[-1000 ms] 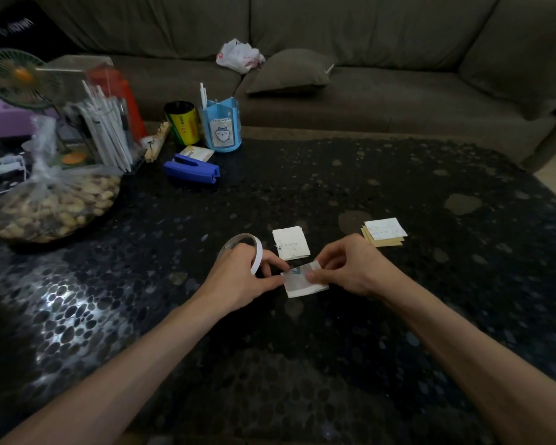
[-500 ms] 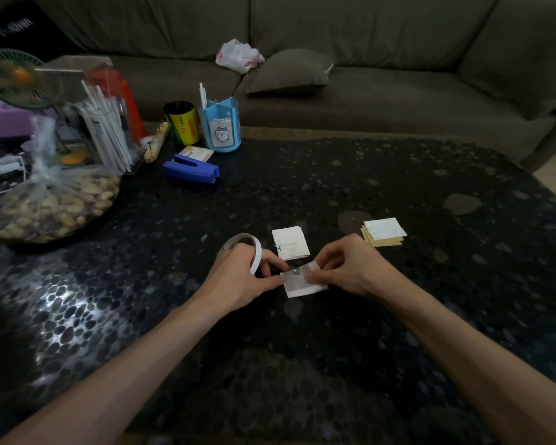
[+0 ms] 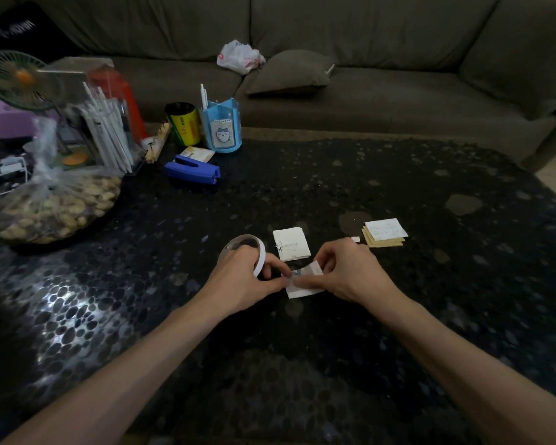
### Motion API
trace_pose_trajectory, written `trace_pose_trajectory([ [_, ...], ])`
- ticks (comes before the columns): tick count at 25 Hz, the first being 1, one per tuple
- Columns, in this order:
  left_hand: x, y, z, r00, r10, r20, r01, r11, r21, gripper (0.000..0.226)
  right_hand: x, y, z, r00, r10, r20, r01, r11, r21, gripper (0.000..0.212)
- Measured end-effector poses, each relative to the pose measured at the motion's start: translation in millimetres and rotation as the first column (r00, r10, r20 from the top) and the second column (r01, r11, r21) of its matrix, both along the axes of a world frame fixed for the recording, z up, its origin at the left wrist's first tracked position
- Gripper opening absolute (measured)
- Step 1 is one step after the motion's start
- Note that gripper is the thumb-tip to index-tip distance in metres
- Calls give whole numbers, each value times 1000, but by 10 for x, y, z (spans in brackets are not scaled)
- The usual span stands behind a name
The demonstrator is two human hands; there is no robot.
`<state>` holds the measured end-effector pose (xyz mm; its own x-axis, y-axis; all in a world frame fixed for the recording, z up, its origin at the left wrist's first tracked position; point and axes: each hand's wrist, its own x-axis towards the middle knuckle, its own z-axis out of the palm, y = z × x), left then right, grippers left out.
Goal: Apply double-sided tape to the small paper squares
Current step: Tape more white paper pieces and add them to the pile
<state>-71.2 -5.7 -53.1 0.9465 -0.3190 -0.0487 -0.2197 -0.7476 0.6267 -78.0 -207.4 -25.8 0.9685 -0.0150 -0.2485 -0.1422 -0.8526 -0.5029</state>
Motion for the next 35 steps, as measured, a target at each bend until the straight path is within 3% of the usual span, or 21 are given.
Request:
trace_pose_trajectory([
  [5,-5,-22,19,1000,9,-22,-8,999,34,27,0,33,17,999,-44,4,44,999,-9,57],
  [9,-6,-26,12,998,32,-45,-31,999,38,29,91,-101,49,995,-75,-68,79,994,71,49],
  [14,-30,-39,-7,998,67,-19,-67,998,12,45,80,-160,55,993,89,-72,-84,994,69,41],
  [21,-61,-98,2,997,71,-9,-70,997,34,45,76,-181,92,969,222,-105,-223,975,5,51],
  [25,-70,-116,3,999,51,-6,-51,999,2,41,84,-212,21,968,240,-68,-239,971,25,33],
  [27,-73,-117,-6,999,48,-5,-48,999,-25,41,74,-236,-28,972,234,-15,-232,970,72,19],
  [31,-59,-90,29,994,47,-97,-59,990,-130,46,66,-262,-40,973,219,66,-229,943,240,11],
  [35,-40,-81,81,967,114,-229,-197,902,-383,16,47,-203,-44,977,79,199,-171,846,504,17],
])
